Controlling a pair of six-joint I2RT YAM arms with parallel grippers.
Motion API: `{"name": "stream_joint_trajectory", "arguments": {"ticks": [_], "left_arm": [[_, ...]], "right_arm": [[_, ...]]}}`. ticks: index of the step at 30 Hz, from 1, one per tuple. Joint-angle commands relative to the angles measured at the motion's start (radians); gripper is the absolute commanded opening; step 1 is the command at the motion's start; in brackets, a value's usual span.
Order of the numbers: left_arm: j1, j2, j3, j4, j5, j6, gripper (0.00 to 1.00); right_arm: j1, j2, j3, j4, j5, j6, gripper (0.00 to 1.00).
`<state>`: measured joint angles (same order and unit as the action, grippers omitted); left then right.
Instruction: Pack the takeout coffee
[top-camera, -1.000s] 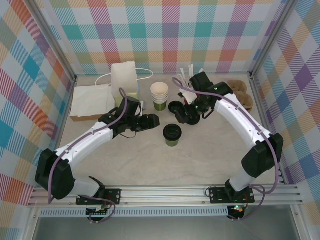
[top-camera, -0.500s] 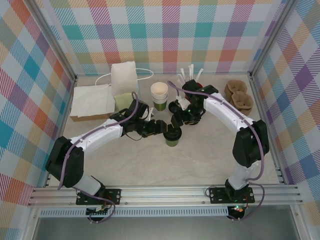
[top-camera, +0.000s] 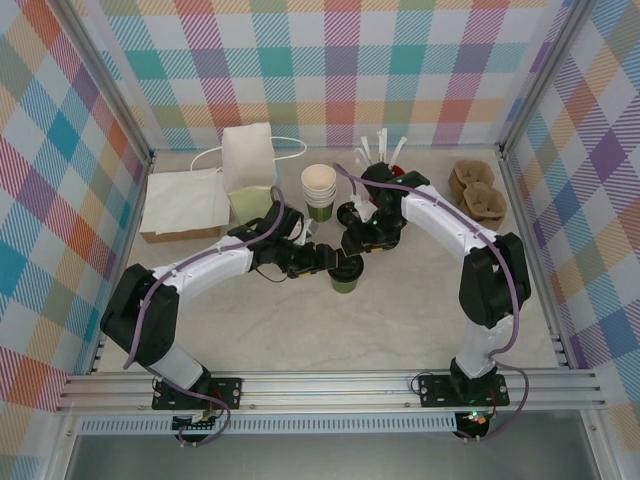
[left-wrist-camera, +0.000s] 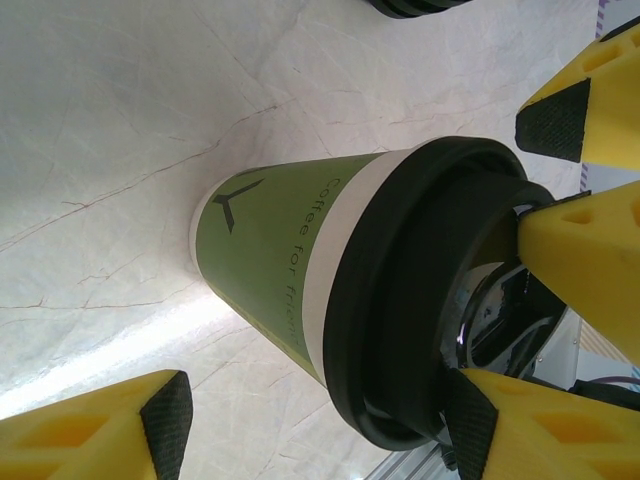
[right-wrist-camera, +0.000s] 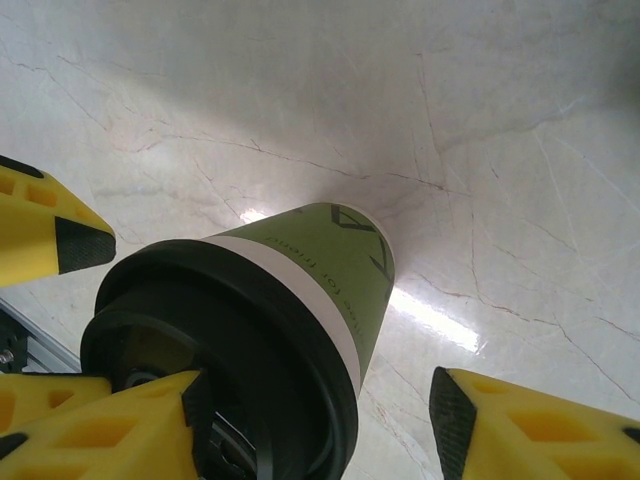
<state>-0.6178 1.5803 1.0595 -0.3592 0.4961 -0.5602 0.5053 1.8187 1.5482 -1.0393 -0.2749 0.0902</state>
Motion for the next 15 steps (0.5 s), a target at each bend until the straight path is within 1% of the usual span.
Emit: {"name": "stream_joint_trajectory", "arguments": {"ticks": [1,6,8,10,12,15], "left_arm": [[-0.017,0.019,0.022,-0.02,-0.022,0.013,0.68],[-0.019,0.032,0.021,-0.057,-0.044,0.027,0.65],[-0.019,0.036,0.017,-0.066,-0.051,0.031,0.65],[-0.019,0.041,0.017,-0.074,-0.054,0.033,0.64],[-0.019,0.046,0.016,-0.077,-0.055,0.035,0.64],[-0.018,0.052,0.013,-0.082,-0.058,0.033,0.64]], "right_arm": [[0.004,0.02,0.004,-0.013,-0.005,0.011,0.58],[0.004,0.032,-0.006,-0.032,0.003,0.005,0.56],[0.004,0.037,-0.012,-0.036,0.018,0.011,0.58],[0.004,0.044,-0.019,-0.043,0.02,0.008,0.56],[0.004,0.053,-0.023,-0.055,0.019,0.005,0.52],[0.004,0.061,-0.037,-0.067,0.021,0.004,0.49]]}}
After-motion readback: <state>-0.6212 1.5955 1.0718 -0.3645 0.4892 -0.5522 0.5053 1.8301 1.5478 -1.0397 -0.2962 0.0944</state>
